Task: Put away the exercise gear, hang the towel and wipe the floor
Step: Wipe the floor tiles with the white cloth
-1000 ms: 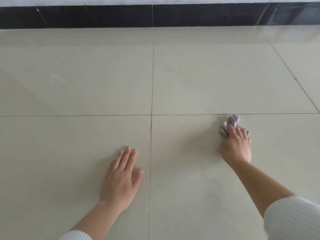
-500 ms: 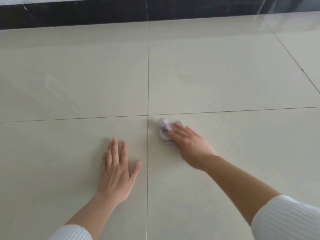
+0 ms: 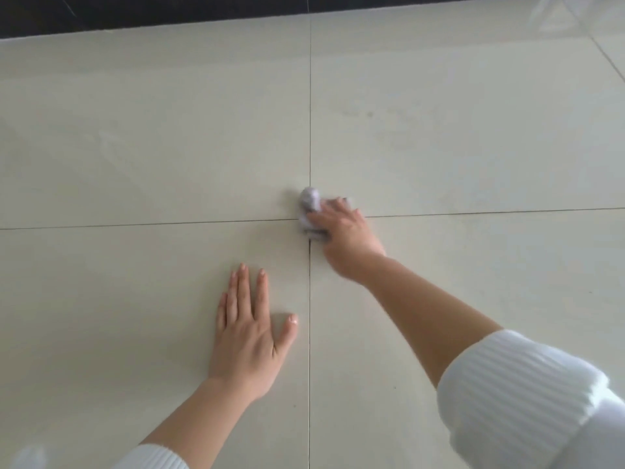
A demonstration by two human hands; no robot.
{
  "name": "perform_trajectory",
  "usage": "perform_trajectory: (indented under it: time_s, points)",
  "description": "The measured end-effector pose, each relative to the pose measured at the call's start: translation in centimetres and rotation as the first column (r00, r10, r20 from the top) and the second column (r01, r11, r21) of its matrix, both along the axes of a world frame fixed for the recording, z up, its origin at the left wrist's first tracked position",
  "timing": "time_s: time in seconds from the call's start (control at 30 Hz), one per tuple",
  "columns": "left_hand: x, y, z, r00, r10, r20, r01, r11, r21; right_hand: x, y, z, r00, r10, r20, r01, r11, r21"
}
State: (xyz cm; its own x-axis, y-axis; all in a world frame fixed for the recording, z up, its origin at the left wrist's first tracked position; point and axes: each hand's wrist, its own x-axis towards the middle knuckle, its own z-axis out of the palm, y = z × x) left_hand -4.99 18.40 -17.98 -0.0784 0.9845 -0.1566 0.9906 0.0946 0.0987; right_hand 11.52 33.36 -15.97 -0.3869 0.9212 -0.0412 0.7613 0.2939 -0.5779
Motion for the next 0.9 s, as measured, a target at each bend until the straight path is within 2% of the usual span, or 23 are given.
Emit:
perform_trajectory:
  time_s: [0.13,0.23,0.3,0.37,0.43,0.5,0.63,0.73,0.8,0.9]
  points:
    - [-0.1,0.1,0.3,1.0,0.013,0.012,-0.013,1.0,0.009,-0.5,-3.1,0.4,0.96,0.279,-0.035,-0.279,0.96,-0.006]
    - [-0.4,2.3,0.7,0.999,0.003,0.033,-0.005,0.999,0.05,3.6,-2.8,0.8,0.948,0.313,0.048,-0.315,0.949,0.018]
    - [-0.4,5.0,1.1,0.998,0.012,0.055,-0.016,0.997,0.078,6.6,-1.7,0.7,0.974,0.212,0.081,-0.217,0.975,0.057]
    - [-0.1,8.2,1.3,0.997,0.021,0.08,-0.025,0.999,0.047,9.5,-0.4,0.3,0.995,0.007,0.104,-0.015,0.997,0.074]
    - [0.2,11.3,1.2,0.996,0.009,0.084,-0.01,1.0,0.015,11.6,0.9,-0.4,0.973,-0.195,0.125,0.187,0.979,0.077]
    - [0.6,14.4,1.2,0.997,0.002,0.081,-0.002,1.0,-0.002,12.6,2.3,-0.7,0.944,-0.291,0.155,0.283,0.956,0.072]
    - [1.5,19.7,0.7,0.99,0.088,0.114,-0.089,0.996,0.005,13.0,5.6,-0.5,0.918,-0.325,0.227,0.329,0.944,0.022]
    - [2.4,21.1,0.3,0.976,0.177,0.127,-0.193,0.973,0.125,13.9,9.1,-0.6,0.918,-0.31,0.248,0.317,0.948,0.013]
    - [2.7,21.0,0.1,0.974,0.19,0.122,-0.21,0.96,0.183,14.3,11.4,-0.8,0.918,-0.309,0.247,0.318,0.948,0.006]
    - [2.7,20.9,-0.1,0.973,0.197,0.118,-0.216,0.96,0.18,14.1,14.1,-0.5,0.911,-0.339,0.235,0.349,0.937,0.001]
